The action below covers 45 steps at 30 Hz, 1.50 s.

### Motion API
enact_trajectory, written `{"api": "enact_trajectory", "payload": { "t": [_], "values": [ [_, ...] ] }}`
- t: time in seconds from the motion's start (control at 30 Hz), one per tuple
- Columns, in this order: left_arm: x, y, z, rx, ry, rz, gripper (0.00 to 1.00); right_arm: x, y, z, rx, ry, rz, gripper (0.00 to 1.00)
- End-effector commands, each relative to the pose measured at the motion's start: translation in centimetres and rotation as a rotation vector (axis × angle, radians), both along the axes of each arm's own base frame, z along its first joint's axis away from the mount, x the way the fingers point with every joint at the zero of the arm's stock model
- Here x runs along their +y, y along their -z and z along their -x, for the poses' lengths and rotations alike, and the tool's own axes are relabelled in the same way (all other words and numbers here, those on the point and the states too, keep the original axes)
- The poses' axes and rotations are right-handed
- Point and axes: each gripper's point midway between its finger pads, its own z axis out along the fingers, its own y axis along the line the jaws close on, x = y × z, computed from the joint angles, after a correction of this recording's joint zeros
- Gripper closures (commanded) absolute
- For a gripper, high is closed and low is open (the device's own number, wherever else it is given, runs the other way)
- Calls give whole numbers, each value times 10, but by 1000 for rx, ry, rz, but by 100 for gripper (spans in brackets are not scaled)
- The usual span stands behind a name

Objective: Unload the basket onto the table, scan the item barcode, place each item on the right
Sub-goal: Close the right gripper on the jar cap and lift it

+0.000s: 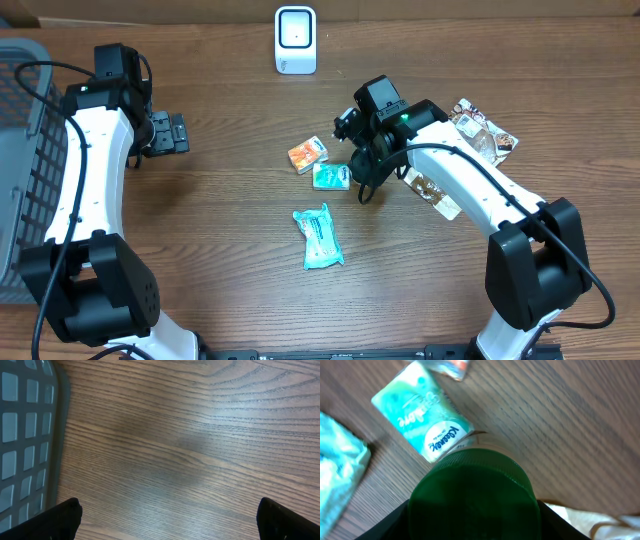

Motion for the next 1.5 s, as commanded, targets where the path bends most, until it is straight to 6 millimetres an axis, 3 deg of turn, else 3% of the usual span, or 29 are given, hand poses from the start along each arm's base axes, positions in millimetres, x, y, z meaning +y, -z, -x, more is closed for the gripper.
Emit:
{"api": "enact_trajectory", "payload": {
  "t": [0.0, 0.1, 0.17, 0.2, 0.33, 0.6, 0.73, 0.87, 1.0, 1.1, 1.2, 1.33, 1.47],
  "values": [
    [4, -1, -1, -3, -12, -2, 0, 4, -13, -9, -56, -143, -1, 44],
    [4, -1, -1, -4, -12, -2, 0, 4, -12, -2, 3, -134, -69, 39],
    [4, -1, -1, -4, -12, -2, 0, 0, -12, -4, 28, -12, -104, 23],
    [4, -1, -1, -4, -12, -2, 0, -2, -12, -7, 38, 79, -123, 20],
    [2, -1, -1, -4, -7, -2, 1, -5, -12, -9, 69, 247, -155, 15],
    [2, -1, -1, -4, -7, -2, 0, -3, -13, -13, 56, 251, -168, 10],
    [2, -1, -1, -4, -7, -2, 0, -2, -4, -15, 64, 252, -163, 11],
    [2, -1, -1, -4, -7, -2, 0, -3, 16, -16, 98, 258, -133, 16],
    [2, -1, -1, -4, -7, -2, 0, -3, 17, -17, 94, 258, -134, 24],
    [2, -1, -1, -4, -7, -2, 0, -4, 18, -13, 111, 259, -129, 43],
    [2, -1, -1, -4, -7, -2, 0, -2, 15, -14, 119, 309, -149, 48],
    [2, -1, -1, -4, -7, -2, 0, 7, -11, -18, 129, 369, -215, 57],
    [2, -1, -1, -4, -7, -2, 0, 28, -74, -21, 151, 360, -382, 58]
  ]
}}
